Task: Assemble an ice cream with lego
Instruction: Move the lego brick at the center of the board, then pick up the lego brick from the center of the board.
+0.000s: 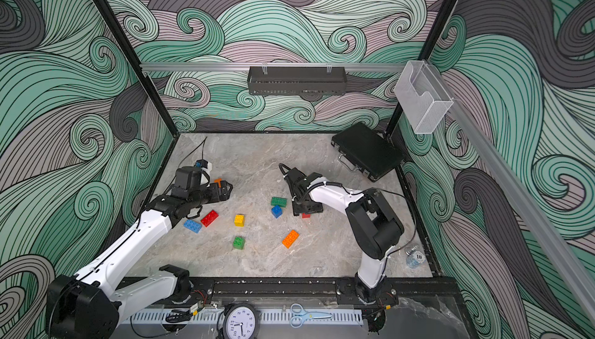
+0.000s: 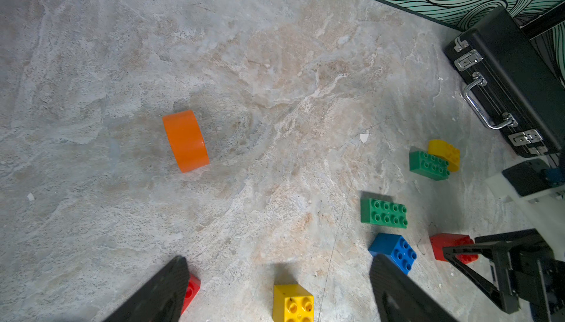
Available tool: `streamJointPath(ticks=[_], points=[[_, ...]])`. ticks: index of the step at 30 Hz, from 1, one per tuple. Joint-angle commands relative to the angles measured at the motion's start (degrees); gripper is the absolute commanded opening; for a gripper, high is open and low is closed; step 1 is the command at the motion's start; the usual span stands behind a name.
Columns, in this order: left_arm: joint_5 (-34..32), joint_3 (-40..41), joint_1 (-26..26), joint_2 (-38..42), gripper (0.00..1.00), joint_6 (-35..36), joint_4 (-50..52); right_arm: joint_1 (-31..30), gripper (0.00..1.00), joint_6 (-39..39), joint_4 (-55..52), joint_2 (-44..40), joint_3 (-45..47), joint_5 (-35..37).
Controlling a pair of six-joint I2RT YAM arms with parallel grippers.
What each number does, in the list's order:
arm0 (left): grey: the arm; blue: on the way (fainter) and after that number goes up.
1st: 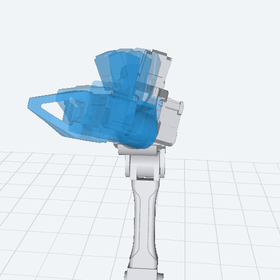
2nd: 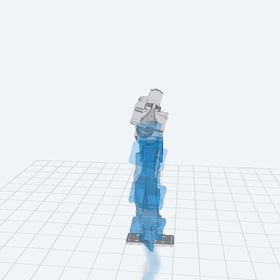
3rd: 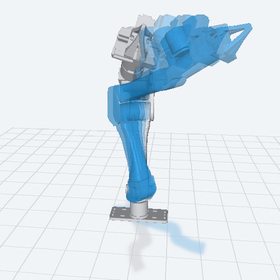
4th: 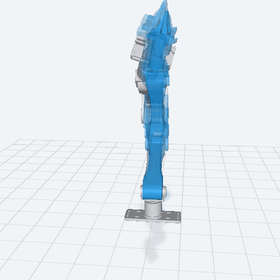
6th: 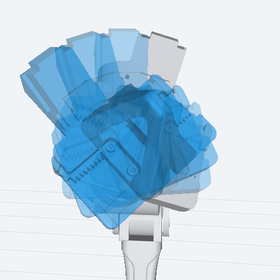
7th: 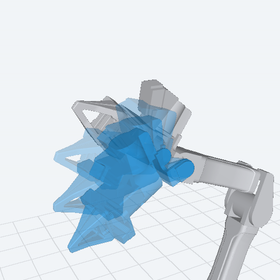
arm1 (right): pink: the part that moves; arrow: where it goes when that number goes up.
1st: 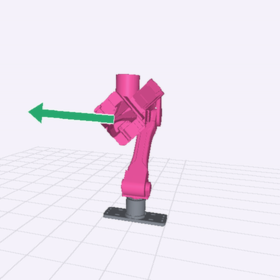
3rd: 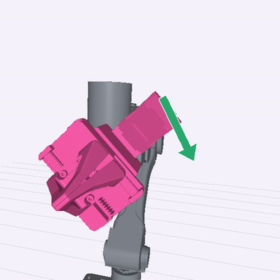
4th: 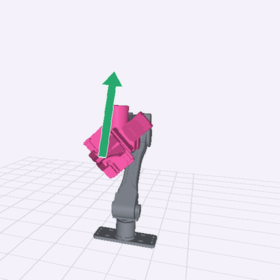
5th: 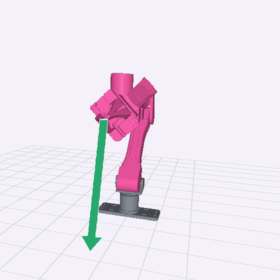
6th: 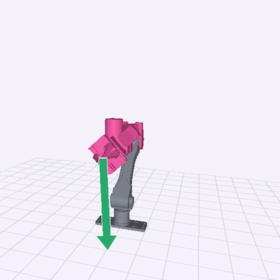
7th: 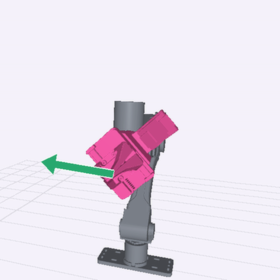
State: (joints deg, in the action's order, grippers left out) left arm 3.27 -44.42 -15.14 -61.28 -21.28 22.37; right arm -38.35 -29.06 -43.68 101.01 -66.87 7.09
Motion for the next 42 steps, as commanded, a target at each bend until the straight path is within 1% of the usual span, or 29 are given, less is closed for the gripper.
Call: streamJointPath(ticks=[1, 5, 9, 13, 16, 20, 29, 32, 42], points=[[0.6, 0.0, -0.2, 1.0, 0.93, -0.8, 1.5, -0.2, 0.73, 0.7, -3.3, -5.1, -2.2, 0.3], [2.7, 0.2, -0.2, 0.8, 0.93, -1.9, 2.5, -1.0, 0.73, 3.8, -6.6, -8.0, -4.8, -0.6], [4.6, 0.5, -0.3, 0.3, 0.93, -2.6, 3.1, -2.8, 0.73, 8.7, -7.2, -7.7, -7.7, -4.1], [5.0, 0.4, -0.4, 0.2, 0.93, -2.9, 4.6, -5.0, 0.73, 14.5, -6.7, -3.5, -11.3, -10.4], [5.2, 0.2, -0.3, 0.6, 0.93, -2.8, 5.5, -6.8, 0.72, 18.1, -7.1, 0.4, -14.4, -12.2], [7.2, -0.5, -0.3, 0.1, 0.93, -2.6, 7.0, -8.4, 0.7, 21.2, -7.8, 5.1, -18.0, -12.6], [15.2, -1.2, -0.3, -2.7, 0.93, -2.8, 8.7, -9.3, 0.67, 23.7, -8.1, 11.7, -22.3, -12.6], [15.3, -0.8, -0.2, -2.4, 0.93, -4.1, 8.7, -9.5, 0.66, 24.0, -7.6, 13.3, -22.7, -12.3], [15.3, -0.5, -0.2, -1.4, 0.93, -4.5, 8.9, -10.1, 0.59, 24.2, -5.5, 15.9, -23.0, -11.9]])
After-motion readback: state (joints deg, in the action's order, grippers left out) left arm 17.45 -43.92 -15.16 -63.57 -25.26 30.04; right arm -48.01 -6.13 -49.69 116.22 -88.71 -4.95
